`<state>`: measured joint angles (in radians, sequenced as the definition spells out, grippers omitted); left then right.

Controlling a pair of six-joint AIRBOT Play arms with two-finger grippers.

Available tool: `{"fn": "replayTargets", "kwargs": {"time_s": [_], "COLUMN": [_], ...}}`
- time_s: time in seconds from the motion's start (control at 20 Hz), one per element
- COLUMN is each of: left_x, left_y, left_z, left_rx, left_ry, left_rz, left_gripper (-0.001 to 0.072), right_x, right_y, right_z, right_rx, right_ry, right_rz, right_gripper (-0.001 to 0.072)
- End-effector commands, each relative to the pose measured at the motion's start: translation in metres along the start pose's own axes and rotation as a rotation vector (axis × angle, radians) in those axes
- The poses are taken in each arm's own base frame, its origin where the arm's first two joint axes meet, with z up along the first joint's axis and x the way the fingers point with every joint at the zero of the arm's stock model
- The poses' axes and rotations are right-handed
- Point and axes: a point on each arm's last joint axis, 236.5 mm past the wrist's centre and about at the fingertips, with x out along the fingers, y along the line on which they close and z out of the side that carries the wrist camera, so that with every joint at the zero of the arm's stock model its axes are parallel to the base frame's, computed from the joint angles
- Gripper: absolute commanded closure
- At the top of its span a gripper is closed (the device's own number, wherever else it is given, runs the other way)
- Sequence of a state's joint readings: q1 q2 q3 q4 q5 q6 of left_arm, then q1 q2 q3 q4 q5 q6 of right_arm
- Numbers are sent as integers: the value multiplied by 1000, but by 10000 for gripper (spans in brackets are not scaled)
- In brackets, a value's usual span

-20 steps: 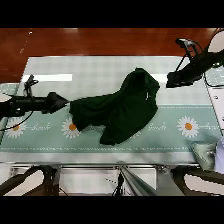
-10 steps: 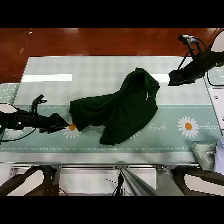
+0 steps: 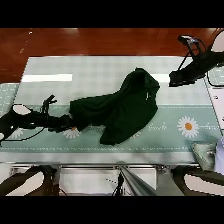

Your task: Fold the shirts.

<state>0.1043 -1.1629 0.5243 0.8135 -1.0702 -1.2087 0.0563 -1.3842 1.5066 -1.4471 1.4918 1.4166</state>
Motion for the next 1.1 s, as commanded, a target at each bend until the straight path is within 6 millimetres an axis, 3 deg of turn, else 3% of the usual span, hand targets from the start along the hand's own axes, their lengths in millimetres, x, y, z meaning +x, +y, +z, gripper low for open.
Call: {"fn": "replayTargets", "kwargs": {"time_s": [0.0, 0.15, 0.3, 0.35, 0.45, 0.65, 0.75, 0.85, 1.05], "left_x": [14, 32, 45, 45, 43, 38, 37, 37, 36], "left_y": [-8, -7, -8, -8, -11, -18, -20, -21, -23], "left_z": [11, 0, -6, -3, 2, 2, -1, -2, -7], "left_rx": [-38, -32, -26, -31, -25, -11, -4, 1, 32], "left_ry": [-31, 40, 83, 80, 71, 91, 104, 108, 129], "left_rz": [-33, -32, -39, -42, -47, -67, -75, -78, -90], "left_gripper": [311, 311, 339, 520, 671, 690, 690, 690, 690], "right_x": [0, -4, -16, -21, -33, -42, -26, 4, 70], "right_y": [2, 2, 5, 5, 3, -16, -23, -21, 26], "right_z": [-7, -6, -6, -6, -8, -20, -41, -79, -147], "right_rx": [-1, -3, -10, -12, -16, 20, 109, 216, 371], "right_ry": [28, 16, -11, -25, -53, -41, 17, 100, 119], "right_rz": [6, 4, 4, 1, -16, -58, 6, 97, 272], "right_gripper": [367, 363, 307, 300, 300, 300, 300, 300, 290]}}
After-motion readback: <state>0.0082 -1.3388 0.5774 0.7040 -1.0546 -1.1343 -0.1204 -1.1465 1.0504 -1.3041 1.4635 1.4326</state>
